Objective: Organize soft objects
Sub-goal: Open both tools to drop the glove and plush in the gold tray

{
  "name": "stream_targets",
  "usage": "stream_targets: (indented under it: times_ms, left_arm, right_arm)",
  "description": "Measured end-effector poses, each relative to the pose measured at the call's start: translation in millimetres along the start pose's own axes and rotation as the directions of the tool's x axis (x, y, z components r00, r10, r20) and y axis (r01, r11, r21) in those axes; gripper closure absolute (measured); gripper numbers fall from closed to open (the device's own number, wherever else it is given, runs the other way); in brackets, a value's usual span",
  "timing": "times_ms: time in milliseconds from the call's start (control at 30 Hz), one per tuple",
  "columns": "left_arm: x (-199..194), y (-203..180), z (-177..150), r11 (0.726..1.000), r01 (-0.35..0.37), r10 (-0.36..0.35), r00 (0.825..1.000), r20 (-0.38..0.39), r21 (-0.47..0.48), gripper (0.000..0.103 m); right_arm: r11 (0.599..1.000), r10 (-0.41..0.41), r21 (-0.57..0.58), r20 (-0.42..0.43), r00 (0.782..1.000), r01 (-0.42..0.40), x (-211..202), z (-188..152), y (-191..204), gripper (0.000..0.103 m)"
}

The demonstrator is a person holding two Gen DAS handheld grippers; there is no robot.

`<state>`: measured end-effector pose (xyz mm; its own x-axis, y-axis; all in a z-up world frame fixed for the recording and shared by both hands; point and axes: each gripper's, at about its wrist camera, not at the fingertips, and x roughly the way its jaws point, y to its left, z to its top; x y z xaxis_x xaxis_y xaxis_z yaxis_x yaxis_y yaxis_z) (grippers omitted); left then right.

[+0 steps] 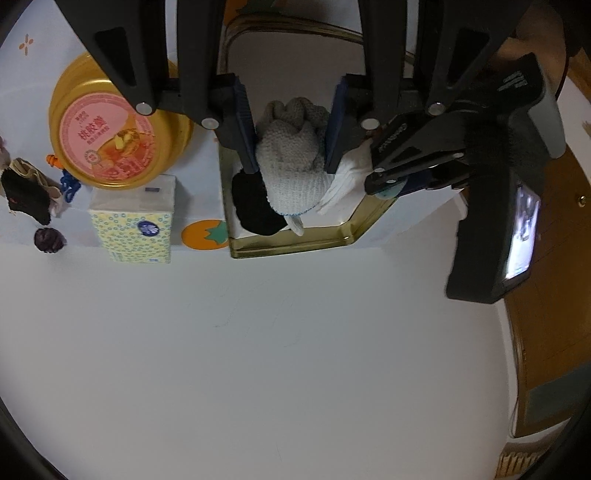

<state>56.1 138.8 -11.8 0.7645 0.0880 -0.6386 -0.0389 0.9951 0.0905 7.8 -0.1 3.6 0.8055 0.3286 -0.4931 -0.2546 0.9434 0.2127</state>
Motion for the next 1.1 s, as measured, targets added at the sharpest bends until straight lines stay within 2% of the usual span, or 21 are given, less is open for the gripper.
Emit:
stream_targets:
  times_ms: [33, 67, 100, 133, 167, 200, 233, 300, 467, 567, 733, 933, 1100]
  left_arm:
    - [0.7, 1.0, 0.0, 1.000, -0.001, 0.001, 1.000, -0.001, -0.006, 0.077]
    - [1.2, 1.8, -0.3, 1.000, -0.004, 0.004, 1.000, -0.003, -0.012, 0.077]
    - [1.5, 2.5, 0.3, 1.000, -0.003, 0.003, 1.000, -0.004, -0.021, 0.072]
    - [0.2, 4.2, 1.0, 0.999, 0.000, 0.000, 1.000, 0.002, -0.036, 0.057]
    - [-2.7, 7.7, 1.8, 0.998, 0.006, -0.005, 1.000, 0.011, -0.066, 0.048]
    - [-7.6, 11.6, 1.9, 0.996, 0.008, -0.006, 1.000, 0.025, -0.090, 0.032]
    - [-10.0, 14.4, 2.4, 0.994, 0.009, -0.005, 0.999, 0.041, -0.111, 0.021]
    - [-6.6, 15.0, 4.5, 0.990, -0.001, 0.010, 0.998, 0.062, -0.138, 0.011]
    - [-7.8, 11.7, 3.4, 0.989, -0.035, 0.050, 0.993, 0.104, -0.142, 0.007]
    - [-15.7, 9.1, 2.0, 0.988, -0.059, 0.079, 0.986, 0.143, -0.140, 0.001]
    - [-21.6, 4.7, -0.2, 0.987, -0.072, 0.100, 0.975, 0.198, -0.143, 0.000]
    - [-36.0, -3.0, -4.7, 0.988, -0.056, 0.097, 0.951, 0.295, -0.146, 0.000]
    - [-42.0, -16.8, -7.4, 0.996, -0.032, 0.058, 0.942, 0.329, -0.085, 0.000]
  right_arm:
    - [1.000, 0.007, -0.004, -0.001, 1.000, -0.007, -1.8, -0.3, 3.0, 0.061]
    - [1.000, 0.019, -0.011, -0.001, 1.000, -0.019, -1.1, -0.3, 4.0, 0.052]
    - [0.999, 0.032, -0.019, 0.004, 0.999, -0.032, -1.3, -0.3, 5.0, 0.035]
    - [0.999, 0.036, -0.024, 0.011, 0.999, -0.036, -2.0, -1.6, 6.4, 0.031]
    - [1.000, 0.014, -0.025, 0.031, 0.999, -0.014, -5.0, -2.0, 6.9, 0.023]
    - [1.000, 0.011, -0.018, 0.061, 0.998, -0.010, -9.1, -2.6, 6.3, 0.021]
    - [1.000, 0.016, -0.008, 0.087, 0.996, -0.015, -13.1, -2.8, 3.5, 0.020]
    - [1.000, 0.004, 0.013, 0.125, 0.992, -0.006, -18.1, -3.4, -0.4, 0.020]
    - [0.996, -0.063, 0.065, 0.170, 0.983, 0.053, -24.0, -1.3, -11.5, 0.018]
    - [0.992, -0.077, 0.108, 0.164, 0.983, 0.059, -20.0, -0.4, -20.4, 0.015]
    - [0.989, -0.108, 0.122, 0.195, 0.975, 0.086, -37.0, -1.4, -19.7, 0.015]
    - [0.974, -0.222, 0.099, 0.260, 0.940, 0.202, -49.6, -0.1, -21.1, 0.014]
    - [0.949, -0.306, 0.033, 0.328, 0.894, 0.313, -57.9, 2.7, -21.4, 0.014]
